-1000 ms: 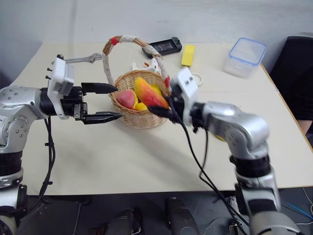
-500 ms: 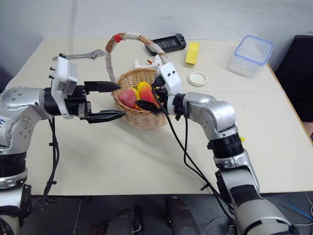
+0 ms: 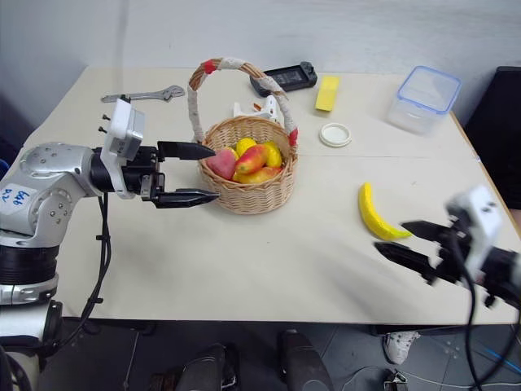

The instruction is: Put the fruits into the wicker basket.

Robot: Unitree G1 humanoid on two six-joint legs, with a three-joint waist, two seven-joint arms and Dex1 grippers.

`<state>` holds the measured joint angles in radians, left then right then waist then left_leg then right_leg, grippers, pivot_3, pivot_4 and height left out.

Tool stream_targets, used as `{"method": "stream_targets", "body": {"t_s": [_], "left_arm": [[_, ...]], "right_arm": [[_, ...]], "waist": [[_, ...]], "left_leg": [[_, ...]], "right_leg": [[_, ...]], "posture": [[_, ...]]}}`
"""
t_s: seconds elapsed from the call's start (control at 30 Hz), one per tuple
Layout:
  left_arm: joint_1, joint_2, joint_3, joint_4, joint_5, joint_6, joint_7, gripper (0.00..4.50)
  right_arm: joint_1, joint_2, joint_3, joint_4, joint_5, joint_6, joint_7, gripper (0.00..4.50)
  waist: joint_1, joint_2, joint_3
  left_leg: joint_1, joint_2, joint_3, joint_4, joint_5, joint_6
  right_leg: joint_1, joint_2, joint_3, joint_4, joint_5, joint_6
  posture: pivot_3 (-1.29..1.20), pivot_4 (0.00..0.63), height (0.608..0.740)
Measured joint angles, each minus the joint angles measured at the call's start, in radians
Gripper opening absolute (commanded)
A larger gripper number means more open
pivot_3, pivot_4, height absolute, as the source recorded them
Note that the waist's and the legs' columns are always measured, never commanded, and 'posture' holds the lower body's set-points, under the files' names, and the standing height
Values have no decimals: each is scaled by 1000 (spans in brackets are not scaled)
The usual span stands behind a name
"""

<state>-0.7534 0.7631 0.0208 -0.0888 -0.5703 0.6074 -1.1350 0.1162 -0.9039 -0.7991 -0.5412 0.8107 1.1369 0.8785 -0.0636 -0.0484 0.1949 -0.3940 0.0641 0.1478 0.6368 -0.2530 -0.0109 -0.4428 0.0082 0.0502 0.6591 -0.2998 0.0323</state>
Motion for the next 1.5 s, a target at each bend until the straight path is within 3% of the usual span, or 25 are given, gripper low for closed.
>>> {"method": "stream_targets", "body": {"t_s": [0.1, 0.27, 0.5, 0.7, 0.87, 0.97, 1.27, 1.5], "left_arm": [[-15, -1, -3, 31, 11, -14, -18, 4500], [-28, -10, -5, 45, 23, -26, -24, 4500], [-28, -26, -24, 17, 21, -20, -30, 4500], [-22, -27, -22, -25, 2, -2, -36, 4500], [-21, -28, -21, -36, -5, 6, -29, 4500], [-21, -31, -21, -38, -6, 6, -21, 4500], [-21, -31, -19, -54, -15, 15, -14, 4500], [-23, -11, 14, -26, -16, 15, -5, 4500]], "right_arm": [[116, -11, -112, 28, -37, -90, 84, 4467], [144, -24, -140, 68, -21, -92, 118, 4467], [-111, -27, 226, 165, -147, -254, 12, 4467], [-443, 61, 583, 502, -354, -402, -75, 4467], [-539, 116, 689, 681, -416, -449, -60, 4467], [-573, 145, 723, 749, -451, -487, -63, 3886], [-513, 162, 685, 719, -453, -520, -60, 838], [-414, 54, 593, 397, -310, -419, 41, 741]], "waist": [[-11, -1, 0], [-23, -1, 0], [-28, -1, 1], [-23, -1, 1], [-19, 0, 2], [-20, 0, 2], [-20, 0, 2], [-24, 1, 2]], "left_leg": [[7, 0, -1, 0, 1, 0], [20, -2, -2, -8, 0, 0], [18, -2, -1, -9, -1, -1], [18, -2, 0, -8, 1, -5], [18, -2, 0, -8, 1, -7], [17, -2, 0, -7, 1, -8], [18, -2, 0, -7, 2, -9], [19, -1, 0, -7, 2, -9]], "right_leg": [[7, 1, 0, 0, 0, 1], [19, 1, 2, -5, -1, 1], [17, 1, 4, -5, -1, 0], [15, 1, 5, -4, -1, 0], [14, 1, 5, -1, -1, 0], [14, 1, 5, -1, -2, 0], [14, 1, 5, 0, -2, 0], [14, 1, 5, 1, -2, 0]], "posture": [[0, 150, 740], [0, 150, 740], [0, 150, 740], [0, 150, 740], [0, 150, 740], [0, 150, 740], [0, 150, 740], [0, 150, 740]]}}
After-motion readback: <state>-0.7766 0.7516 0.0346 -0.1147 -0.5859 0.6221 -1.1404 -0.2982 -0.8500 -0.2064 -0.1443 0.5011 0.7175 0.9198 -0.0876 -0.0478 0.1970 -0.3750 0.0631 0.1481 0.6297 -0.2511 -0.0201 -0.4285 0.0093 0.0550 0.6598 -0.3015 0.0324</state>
